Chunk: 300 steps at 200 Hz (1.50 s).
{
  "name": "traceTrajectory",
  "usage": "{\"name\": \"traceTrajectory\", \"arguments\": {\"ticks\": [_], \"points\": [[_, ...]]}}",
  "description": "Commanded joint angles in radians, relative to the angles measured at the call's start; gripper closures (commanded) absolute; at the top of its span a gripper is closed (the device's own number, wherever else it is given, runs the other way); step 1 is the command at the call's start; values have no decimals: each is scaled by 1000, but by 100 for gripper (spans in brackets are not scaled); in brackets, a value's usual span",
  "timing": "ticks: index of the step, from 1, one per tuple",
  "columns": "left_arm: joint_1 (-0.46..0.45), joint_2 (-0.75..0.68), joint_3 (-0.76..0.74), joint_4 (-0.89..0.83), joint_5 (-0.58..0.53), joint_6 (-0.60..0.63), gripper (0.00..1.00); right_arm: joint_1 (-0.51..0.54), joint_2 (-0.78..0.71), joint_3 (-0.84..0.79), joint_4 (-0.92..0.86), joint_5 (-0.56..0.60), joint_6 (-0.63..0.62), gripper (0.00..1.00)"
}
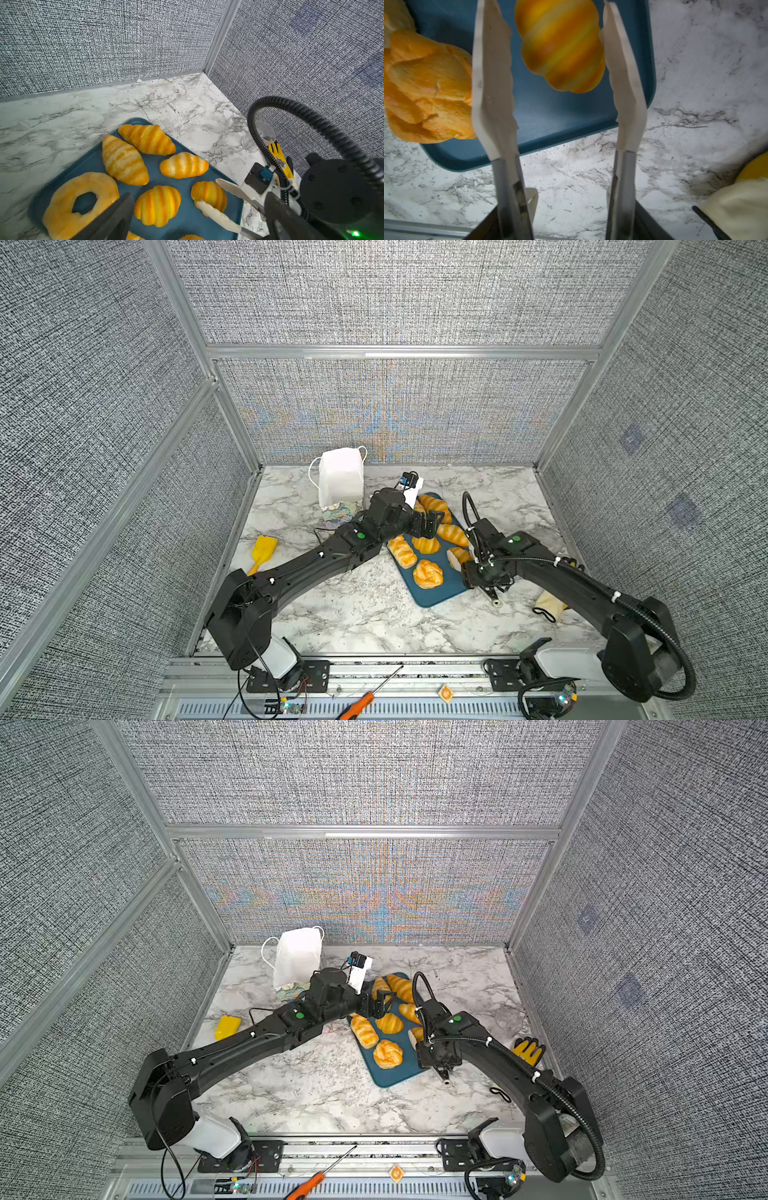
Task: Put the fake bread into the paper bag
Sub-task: 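Close the tongs on a striped bread roll with the right gripper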
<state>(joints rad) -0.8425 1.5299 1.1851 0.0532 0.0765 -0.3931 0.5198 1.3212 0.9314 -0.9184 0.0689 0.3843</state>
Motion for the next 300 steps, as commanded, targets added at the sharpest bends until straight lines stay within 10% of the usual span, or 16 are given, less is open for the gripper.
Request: {"name": "traceTrajectory", "arguments": {"ticks": [1,300], "points": [[0,-11,-7,7,-17,12,1,18,-4,4,-32,4,-5,32],[-6,-16,-25,-34,-9,22,1,80,61,37,-106,6,-10,27]]}}
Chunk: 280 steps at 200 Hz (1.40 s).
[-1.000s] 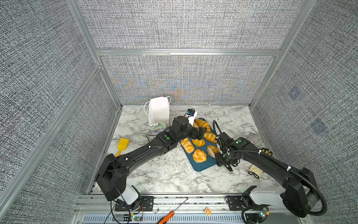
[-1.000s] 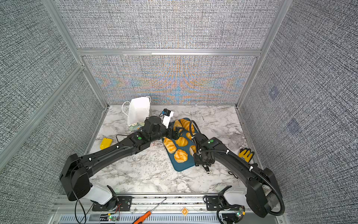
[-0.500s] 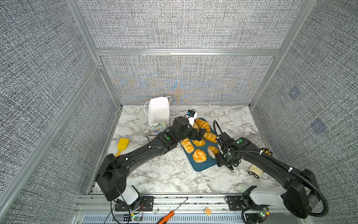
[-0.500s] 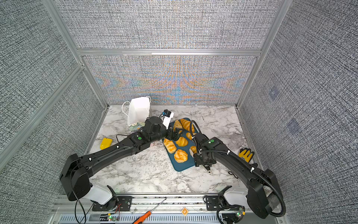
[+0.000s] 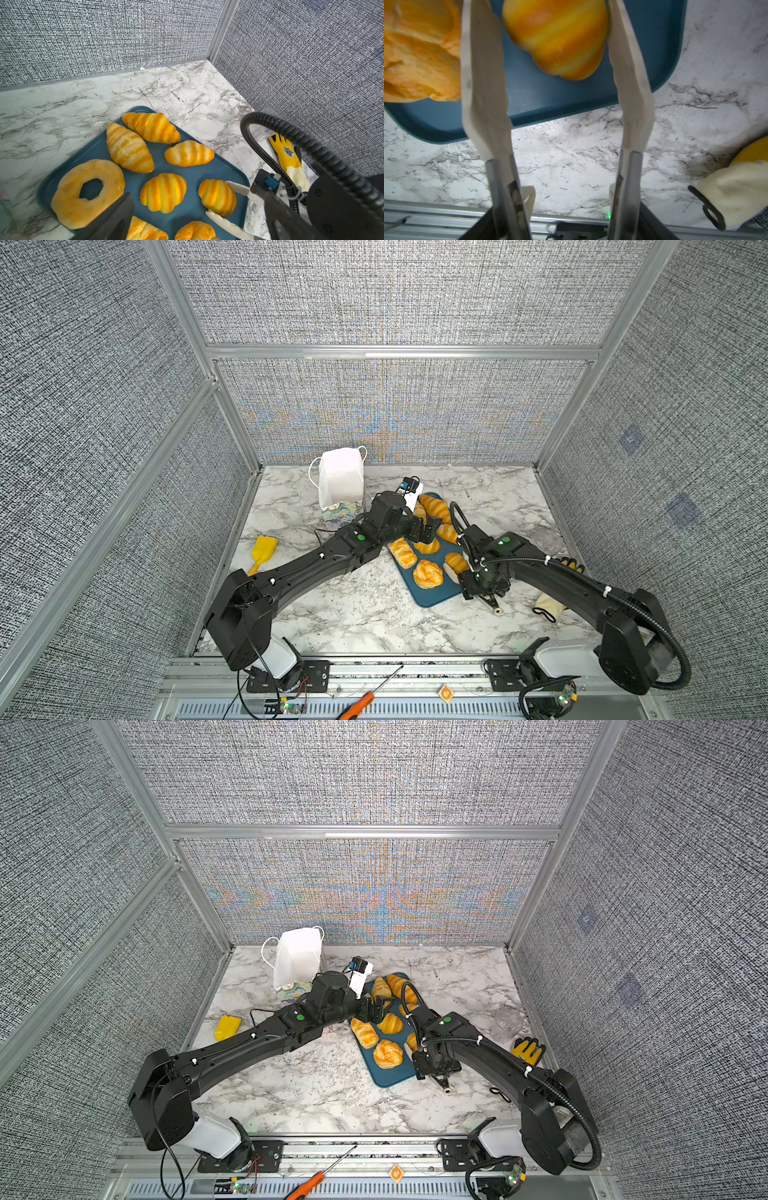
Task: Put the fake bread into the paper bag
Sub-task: 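Close the tongs on a striped bread roll with the right gripper, then lift the roll toward the bag with right gripper while left gripper moves beside it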
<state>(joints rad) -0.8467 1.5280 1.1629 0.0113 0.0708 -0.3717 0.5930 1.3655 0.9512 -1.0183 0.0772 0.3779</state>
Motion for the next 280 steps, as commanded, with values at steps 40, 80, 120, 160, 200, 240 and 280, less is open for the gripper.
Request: {"name": "traceTrajectory", "arguments": {"ticks": [40,80,120,160,200,240,280], "points": [[-3,-21,-6,6,-4,1,1,11,43,26,-2,2,-5,27],[-3,-32,-3,4,-11,6,1,9,47,32,-9,3,-5,39],[-3,-40,16,-6,-22,20,1,10,32,41,-8,-6,-11,51],[-3,-62,34,-24,-53,49,1,6,-23,33,29,-37,-24,59],[-3,-95,44,-57,-111,89,1,-3,-53,39,28,-27,-20,60],[-3,-195,-23,35,-79,197,1,-13,-61,88,18,-22,-30,60],[0,-302,-58,-20,-242,232,1,-18,-62,128,21,-19,-49,60]]}}
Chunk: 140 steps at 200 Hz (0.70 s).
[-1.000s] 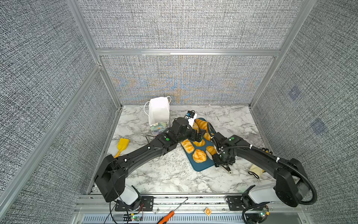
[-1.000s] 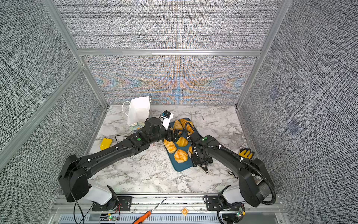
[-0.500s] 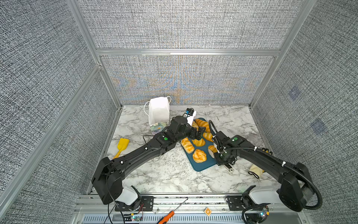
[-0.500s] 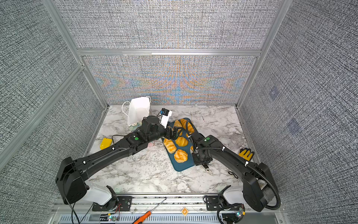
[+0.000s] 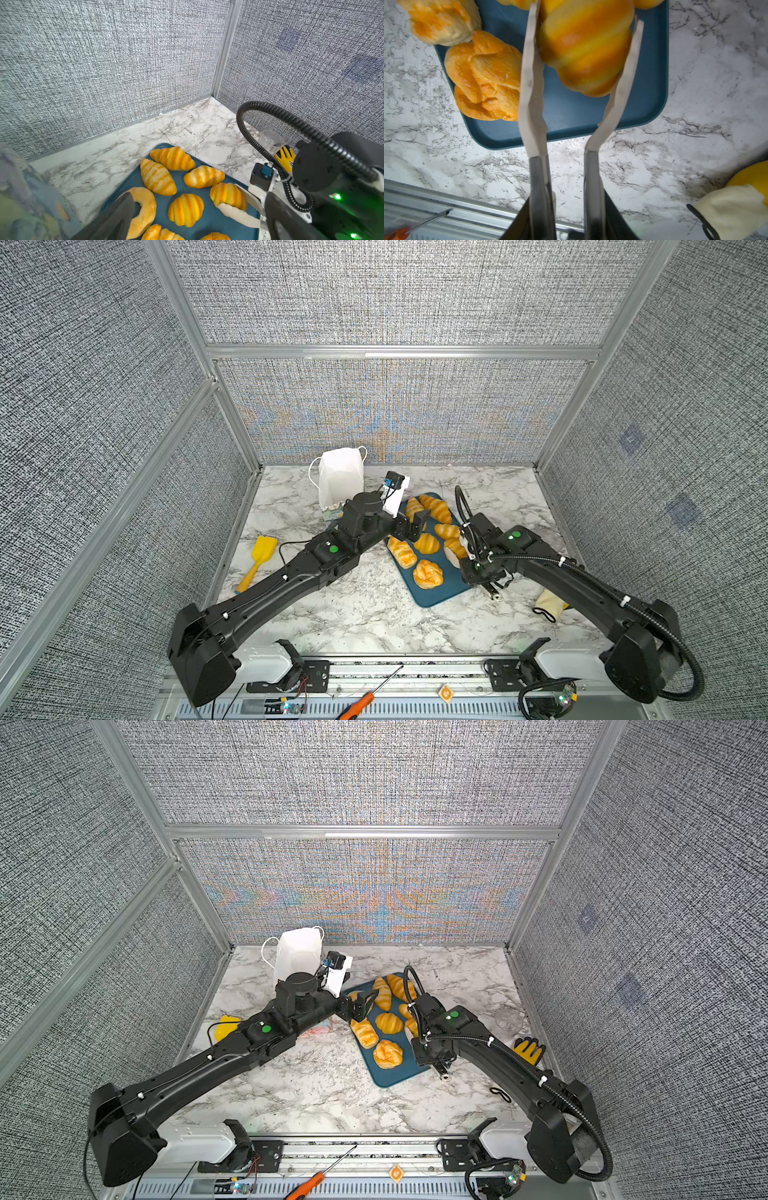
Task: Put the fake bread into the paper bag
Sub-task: 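Lift the roll toward the bag with right gripper while left gripper moves beside it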
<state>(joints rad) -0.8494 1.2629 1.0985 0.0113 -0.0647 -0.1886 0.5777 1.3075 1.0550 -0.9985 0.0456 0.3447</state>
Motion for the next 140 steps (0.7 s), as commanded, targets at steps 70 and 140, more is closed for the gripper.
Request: {"name": "traceTrajectory", "arguments": {"ticks": [70,140], "points": [[7,-116,74,-163,-29,37,1,-16,8,111,24,-30,-48,59],[113,-200,106,-336,-174,-32,2,-13,22,249,9,-70,-67,60]]}}
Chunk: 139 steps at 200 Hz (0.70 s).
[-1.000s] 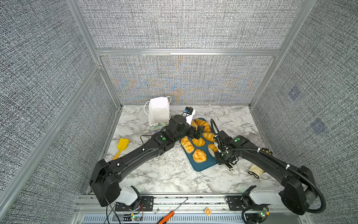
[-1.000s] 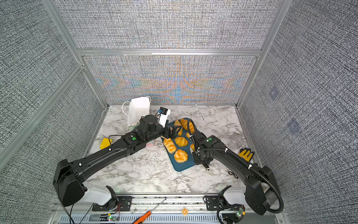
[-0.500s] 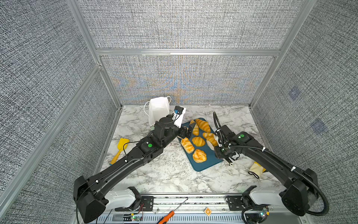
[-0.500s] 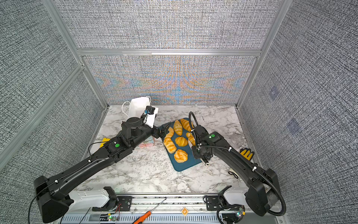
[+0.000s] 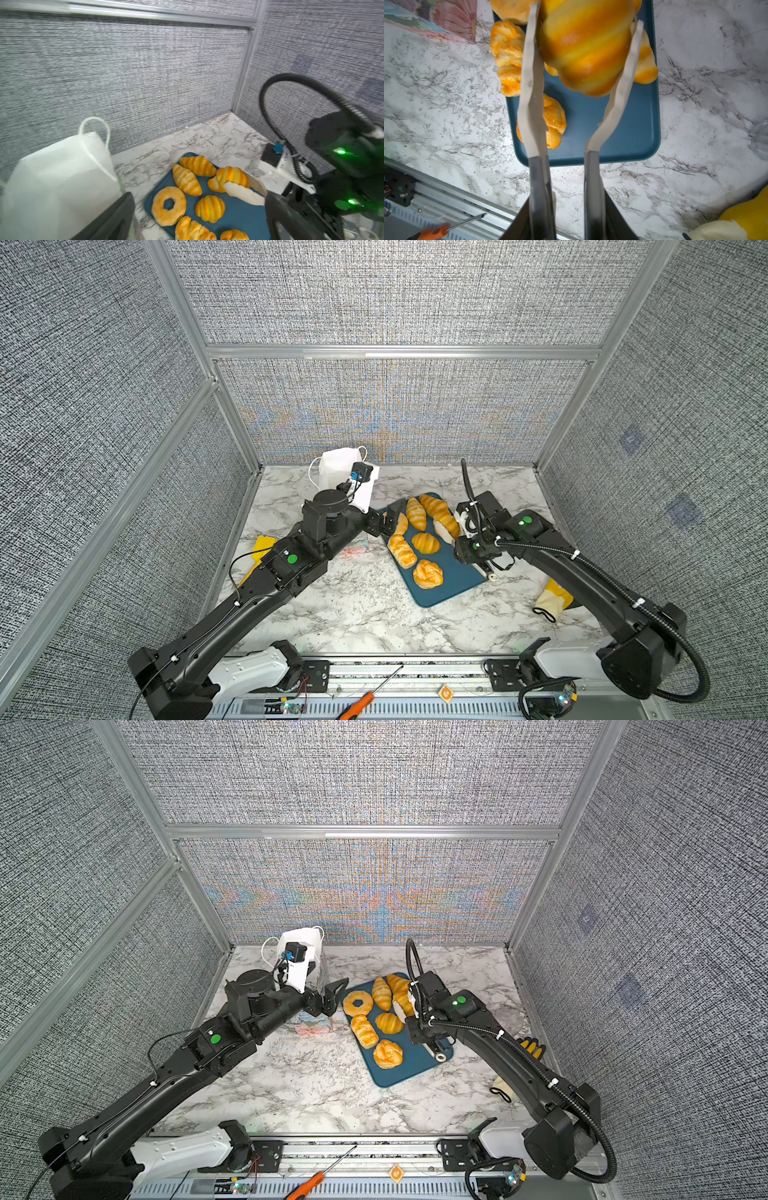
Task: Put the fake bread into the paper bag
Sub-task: 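Lift the roll toward the bag with right gripper while left gripper moves beside it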
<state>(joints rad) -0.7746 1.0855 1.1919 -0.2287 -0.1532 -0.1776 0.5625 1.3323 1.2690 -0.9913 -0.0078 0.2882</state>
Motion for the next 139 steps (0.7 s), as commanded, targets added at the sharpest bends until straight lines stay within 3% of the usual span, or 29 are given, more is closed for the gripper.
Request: {"name": "traceTrajectory", "arguments": {"ticks": [1,60,139], "points": [[40,-23,12,-100,-87,-44,2,2,-3,35,2,-16,-10,60],[192,-65,46,-256,-123,-143,1,4,-10,121,10,-66,-7,60],[377,-92,13,-322,-121,-98,1,46,16,248,4,-74,3,62]]}}
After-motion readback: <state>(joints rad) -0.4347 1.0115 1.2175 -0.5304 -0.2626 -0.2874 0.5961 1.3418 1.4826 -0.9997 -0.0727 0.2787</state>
